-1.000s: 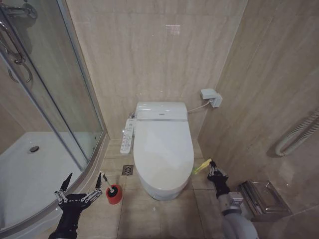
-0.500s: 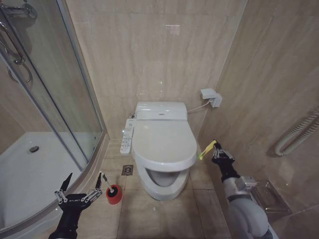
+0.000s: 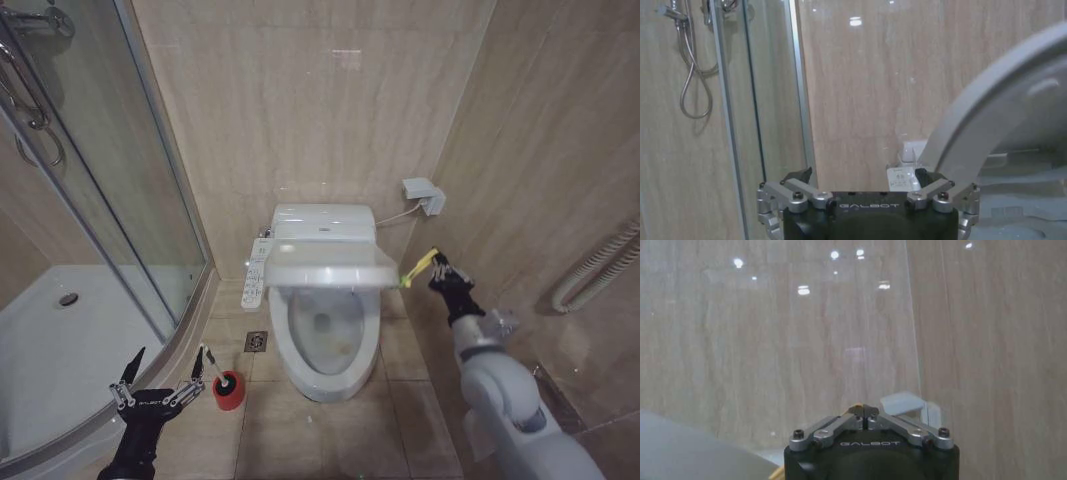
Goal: Open the toilet lid, clean the toilet bowl with a toilet brush, close the toilet lid, and flush.
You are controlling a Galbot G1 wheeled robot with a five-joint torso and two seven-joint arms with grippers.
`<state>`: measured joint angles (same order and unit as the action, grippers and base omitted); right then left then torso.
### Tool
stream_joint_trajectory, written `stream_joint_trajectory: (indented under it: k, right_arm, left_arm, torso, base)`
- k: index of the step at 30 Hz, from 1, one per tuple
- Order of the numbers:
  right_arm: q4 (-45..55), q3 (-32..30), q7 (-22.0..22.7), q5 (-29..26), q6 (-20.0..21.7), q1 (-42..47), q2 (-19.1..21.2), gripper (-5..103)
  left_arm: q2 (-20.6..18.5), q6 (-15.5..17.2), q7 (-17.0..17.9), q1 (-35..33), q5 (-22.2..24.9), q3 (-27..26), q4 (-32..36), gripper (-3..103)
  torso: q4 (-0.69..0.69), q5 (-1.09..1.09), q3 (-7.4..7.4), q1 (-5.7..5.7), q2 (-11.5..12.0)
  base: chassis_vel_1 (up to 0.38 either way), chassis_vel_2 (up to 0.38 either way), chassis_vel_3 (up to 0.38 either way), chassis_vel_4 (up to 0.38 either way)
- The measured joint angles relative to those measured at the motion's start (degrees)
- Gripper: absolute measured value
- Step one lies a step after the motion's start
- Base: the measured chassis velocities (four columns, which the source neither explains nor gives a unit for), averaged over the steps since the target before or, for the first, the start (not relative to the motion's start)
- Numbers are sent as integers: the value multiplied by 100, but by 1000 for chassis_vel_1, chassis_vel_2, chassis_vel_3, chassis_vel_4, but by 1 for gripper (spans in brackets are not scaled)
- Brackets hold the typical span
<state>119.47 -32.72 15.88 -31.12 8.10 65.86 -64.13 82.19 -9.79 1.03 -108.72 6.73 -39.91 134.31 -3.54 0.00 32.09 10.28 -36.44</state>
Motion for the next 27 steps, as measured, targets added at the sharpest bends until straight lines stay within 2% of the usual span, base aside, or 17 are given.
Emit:
stream_joint_trajectory:
  k: [14,27]
  right_arm:
    - [-1010,131,-240,-292,73,-1126,101,0]
    - [-2100,463,-547,-255,-29,-2433,-290,0]
  left_arm:
    - [0,0,0,0,0,0,0,100]
    - [0,0,0,0,0,0,0,100]
  torso:
    - [0,-1,0,0,0]
    - [-3,-1,1,0,0]
  base:
    - [0,0,0,0]
    - [0,0,0,0]
